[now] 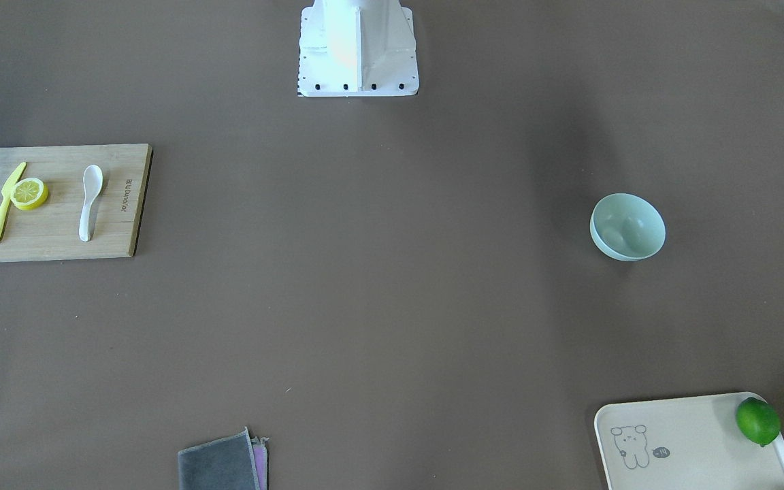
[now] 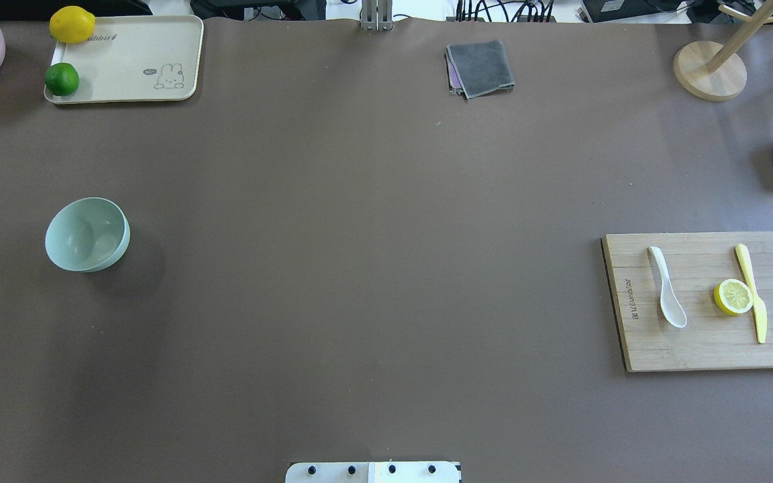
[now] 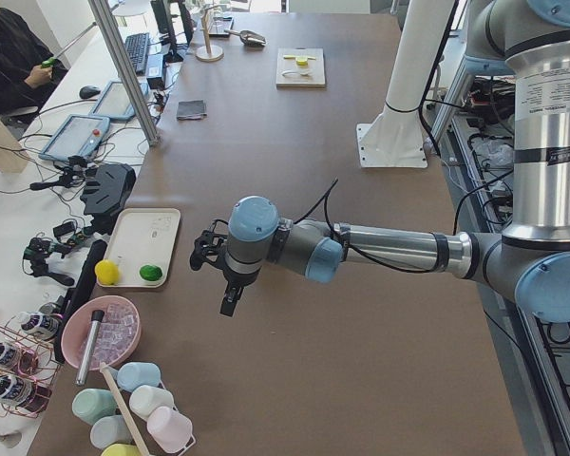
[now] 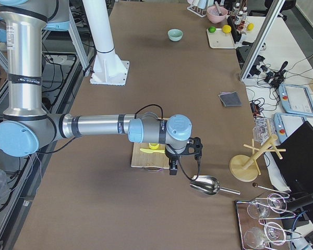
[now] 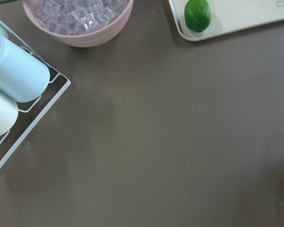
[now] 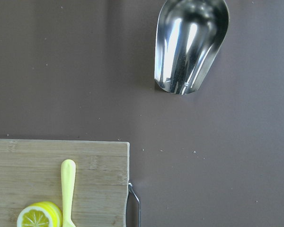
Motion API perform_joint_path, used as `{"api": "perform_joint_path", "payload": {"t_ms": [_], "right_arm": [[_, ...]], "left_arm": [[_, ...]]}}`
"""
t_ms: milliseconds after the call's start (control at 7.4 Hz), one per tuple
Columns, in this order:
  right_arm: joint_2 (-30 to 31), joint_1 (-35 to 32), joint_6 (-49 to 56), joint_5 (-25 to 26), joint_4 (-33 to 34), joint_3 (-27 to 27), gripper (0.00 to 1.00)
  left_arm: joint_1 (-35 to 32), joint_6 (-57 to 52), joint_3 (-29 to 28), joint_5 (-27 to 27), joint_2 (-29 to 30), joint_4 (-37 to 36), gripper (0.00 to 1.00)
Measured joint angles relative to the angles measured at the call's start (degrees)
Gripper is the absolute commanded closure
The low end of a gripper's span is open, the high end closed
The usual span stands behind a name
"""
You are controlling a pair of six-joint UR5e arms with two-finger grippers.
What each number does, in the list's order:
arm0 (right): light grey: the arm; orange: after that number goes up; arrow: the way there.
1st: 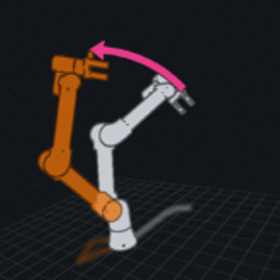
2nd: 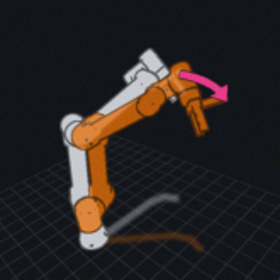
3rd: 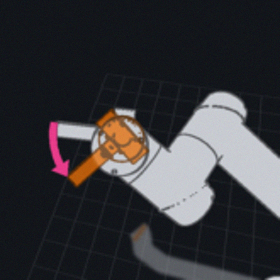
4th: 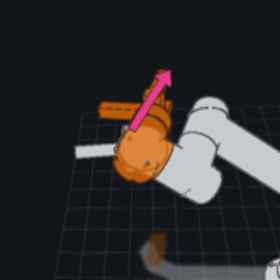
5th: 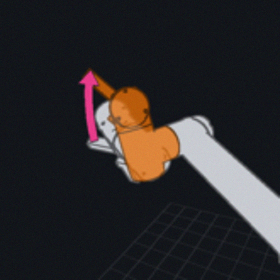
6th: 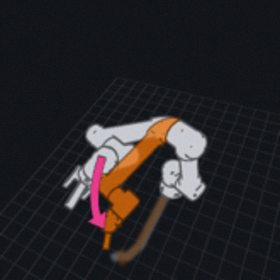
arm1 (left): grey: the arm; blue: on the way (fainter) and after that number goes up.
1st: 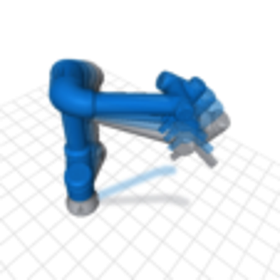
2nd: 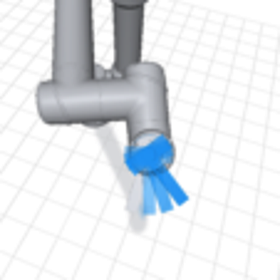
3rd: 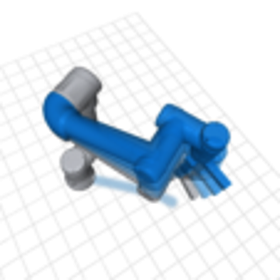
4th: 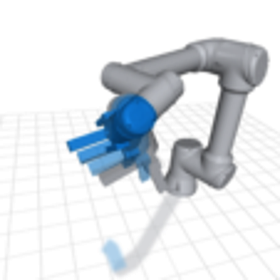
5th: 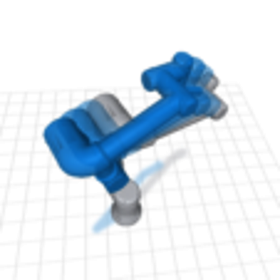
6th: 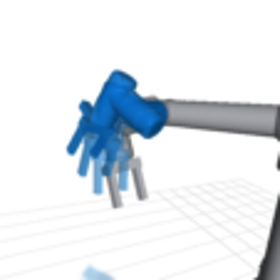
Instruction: Place spoon in bowl
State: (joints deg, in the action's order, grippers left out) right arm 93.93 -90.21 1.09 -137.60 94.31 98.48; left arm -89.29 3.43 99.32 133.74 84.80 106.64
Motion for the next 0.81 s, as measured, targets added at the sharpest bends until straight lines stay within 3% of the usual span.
{"api": "perform_joint_path", "payload": {"t_ms": [811], "right_arm": [[-0.43, -0.66, -0.07, 0.0, 0.0, 0.26, 0.0]], "left_arm": [[-0.01, 0.0, -0.32, 0.0, -0.36, -0.14, 0.02]]}}
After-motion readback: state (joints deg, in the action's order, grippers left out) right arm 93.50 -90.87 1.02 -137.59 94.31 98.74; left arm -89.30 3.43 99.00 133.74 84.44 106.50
